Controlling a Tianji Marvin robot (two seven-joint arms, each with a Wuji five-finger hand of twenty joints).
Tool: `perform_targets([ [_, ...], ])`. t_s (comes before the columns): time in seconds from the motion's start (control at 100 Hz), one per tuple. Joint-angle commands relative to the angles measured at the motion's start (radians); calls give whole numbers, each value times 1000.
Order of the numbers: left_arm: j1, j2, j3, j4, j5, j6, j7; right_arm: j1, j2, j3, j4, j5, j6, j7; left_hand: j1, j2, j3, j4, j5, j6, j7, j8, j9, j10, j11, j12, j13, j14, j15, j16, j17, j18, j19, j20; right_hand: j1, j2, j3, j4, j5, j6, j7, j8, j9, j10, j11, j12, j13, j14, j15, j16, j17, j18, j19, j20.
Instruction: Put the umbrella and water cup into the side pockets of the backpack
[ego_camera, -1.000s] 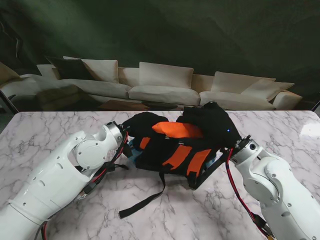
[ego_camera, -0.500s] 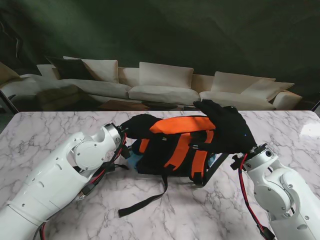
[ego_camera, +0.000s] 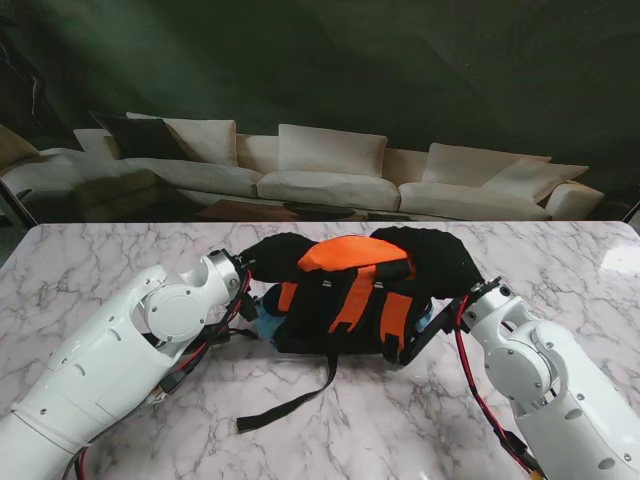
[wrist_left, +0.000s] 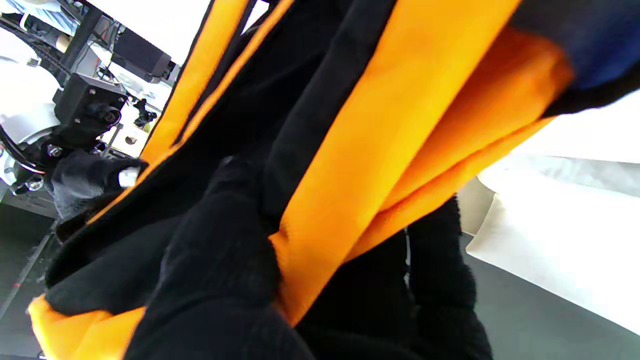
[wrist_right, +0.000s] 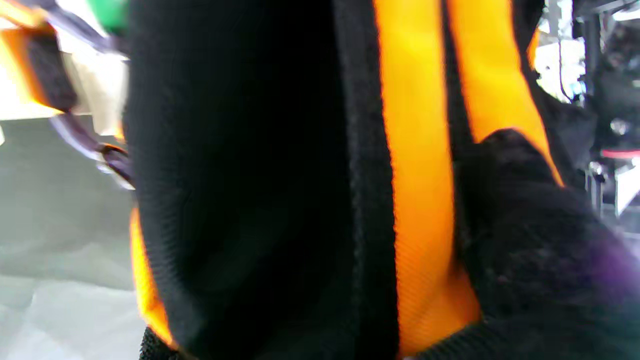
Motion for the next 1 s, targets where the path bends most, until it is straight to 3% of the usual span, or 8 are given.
perform_targets([
  [0.0,7,-5,9,0,-3,-6,-13,-2,-13,-6,-8,-23,-12,-20,131,25,99,3,0,-73,35,3,18,-18,-2,18,2,-30,42,27,-2,-42,70,22,68,-2,159,-87,112,-125,196,-90,197,-58,74,53,192,-122,236,91,86,-49,123,53],
  [0.08,12,-3,7,-5,-9,-8,-18,-13,-18,0,-26,17,-28,-20,130,28,95,1,-3,-75,33,3,17,-42,-6,19,-5,-29,38,27,-9,-40,67,23,192,25,126,-132,223,-211,427,-229,387,-63,159,111,255,-118,451,160,191,-14,243,78],
  [0.33,26,8,9,-25,-4,-37,-48,-94,-17,73,-133,17,-94,-7,56,76,-15,-7,-54,-67,-75,17,-89,-65,-10,-64,-114,7,-20,25,-122,3,18,58,241,58,126,-136,299,-250,466,-232,452,-57,191,175,255,-123,627,161,250,-9,328,77],
  [0.44,22,19,19,-15,43,-60,-65,-112,-13,85,-143,-4,-104,1,-111,157,-74,-19,-99,-45,-311,-40,-272,-4,-85,-123,-284,64,-112,11,-267,51,-106,70,242,60,125,-136,300,-258,461,-229,449,-64,173,178,253,-116,604,142,235,-6,317,70],
  [0.56,27,32,7,-8,88,-69,-92,-110,-7,79,-125,-19,-102,21,-250,207,-89,-21,-292,61,-578,-207,-528,110,-197,-181,-435,97,-176,-7,-353,59,-209,77,248,66,123,-135,296,-257,456,-229,444,-60,160,177,252,-111,588,132,229,-4,312,66],
  [0.71,68,56,-80,-40,137,-105,-151,-97,-3,70,-102,-18,-113,38,-353,177,-98,-25,-382,99,-663,-255,-602,118,-229,-193,-480,105,-186,-10,-378,73,-253,85,254,71,120,-133,292,-261,452,-226,436,-61,143,178,251,-105,561,119,217,4,300,61],
  [0.82,109,72,-173,-80,196,-144,-187,-90,-4,67,-95,-1,-112,48,-367,157,-89,-25,-333,84,-600,-196,-549,92,-178,-107,-454,89,-133,56,-359,72,-220,139,257,73,125,-133,286,-259,449,-225,430,-59,130,177,251,-99,536,110,205,10,290,59],
  [0.99,177,83,-291,-119,248,-213,-196,-77,-4,61,-82,0,-100,46,-322,59,-80,-23,-71,-29,-364,28,-303,-31,30,133,-320,32,129,440,-246,30,69,318,256,77,121,-134,283,-258,447,-224,424,-58,122,176,249,-96,518,105,193,11,282,58],
])
